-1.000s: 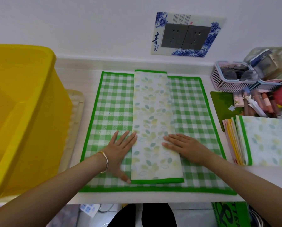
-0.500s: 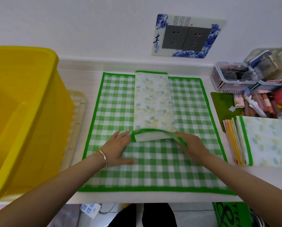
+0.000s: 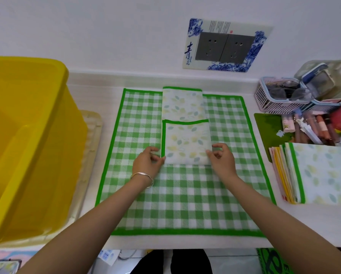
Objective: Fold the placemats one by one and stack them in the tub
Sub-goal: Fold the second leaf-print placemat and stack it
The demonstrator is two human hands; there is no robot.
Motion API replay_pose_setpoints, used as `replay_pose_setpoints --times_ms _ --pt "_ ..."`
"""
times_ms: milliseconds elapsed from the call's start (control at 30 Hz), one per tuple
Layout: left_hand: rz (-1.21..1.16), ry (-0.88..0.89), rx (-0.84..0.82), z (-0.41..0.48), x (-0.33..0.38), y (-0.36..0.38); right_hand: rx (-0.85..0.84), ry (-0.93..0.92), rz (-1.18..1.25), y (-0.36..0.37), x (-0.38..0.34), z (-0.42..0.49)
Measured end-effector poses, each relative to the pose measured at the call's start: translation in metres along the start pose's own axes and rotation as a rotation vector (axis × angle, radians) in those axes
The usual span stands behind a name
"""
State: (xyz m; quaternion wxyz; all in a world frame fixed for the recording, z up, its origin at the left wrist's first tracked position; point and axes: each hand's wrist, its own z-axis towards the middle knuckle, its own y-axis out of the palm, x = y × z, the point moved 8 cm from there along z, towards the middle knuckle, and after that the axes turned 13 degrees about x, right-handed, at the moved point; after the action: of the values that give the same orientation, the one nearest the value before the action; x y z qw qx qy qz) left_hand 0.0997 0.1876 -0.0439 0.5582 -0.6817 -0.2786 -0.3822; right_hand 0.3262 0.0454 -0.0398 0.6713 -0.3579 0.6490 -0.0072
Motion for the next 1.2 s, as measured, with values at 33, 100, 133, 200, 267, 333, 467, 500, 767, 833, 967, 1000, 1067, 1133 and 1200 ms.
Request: replay_pose_setpoints --times_ms 33,100,133,200,267,333,467,500,767,833,967,1000,1067,1133,1200 --pt "0.026 -0.003 -0.001 0.002 0.000 0.001 0.024 -0.010 -0.008 0.000 0.000 0.000" --pt "0.072 0.007 -0.002 0.004 0.001 0.001 0.072 -0.048 -0.041 -0.002 -0.002 0.001" --pt "0.097 0.018 -0.002 0.004 0.003 0.002 0.092 -0.075 -0.071 -0.002 -0.004 0.000" --pt "0.174 0.060 -0.003 0.004 0.008 0.003 0.122 -0.119 -0.120 -0.001 -0.007 0.000" --pt "0.261 0.110 -0.008 0.002 0.015 0.006 0.136 -0.135 -0.140 0.001 -0.009 -0.001" --pt "0.338 0.206 0.028 -0.002 0.025 0.008 0.147 -0.139 -0.153 0.002 -0.010 -0.001" --pt "0.541 0.570 -0.023 -0.013 0.050 0.035 0.171 -0.138 -0.149 0.001 -0.010 -0.001" --pt "0.606 0.610 -0.095 -0.015 0.048 0.046 0.179 -0.136 -0.149 0.001 -0.010 -0.002" --pt "0.708 0.568 -0.209 -0.011 0.022 0.071 0.118 -0.492 -0.442 0.034 -0.031 -0.023" --pt "0.691 0.565 -0.198 -0.010 0.023 0.070 -0.001 -0.588 -0.550 0.058 -0.035 -0.029" --pt "0.700 0.587 -0.172 -0.010 0.025 0.069 -0.127 -0.633 -0.718 0.082 -0.024 -0.033" --pt "0.698 0.594 -0.170 -0.010 0.025 0.069 -0.137 -0.644 -0.735 0.083 -0.022 -0.031" --pt "0.685 0.610 -0.167 -0.010 0.024 0.069 -0.159 -0.681 -0.762 0.079 -0.020 -0.028" --pt "0.668 0.635 -0.167 -0.007 0.021 0.066 -0.180 -0.697 -0.782 0.068 -0.017 -0.020" --pt "0.661 0.667 -0.182 -0.003 0.018 0.063 -0.215 -0.672 -0.779 0.056 -0.011 -0.011"
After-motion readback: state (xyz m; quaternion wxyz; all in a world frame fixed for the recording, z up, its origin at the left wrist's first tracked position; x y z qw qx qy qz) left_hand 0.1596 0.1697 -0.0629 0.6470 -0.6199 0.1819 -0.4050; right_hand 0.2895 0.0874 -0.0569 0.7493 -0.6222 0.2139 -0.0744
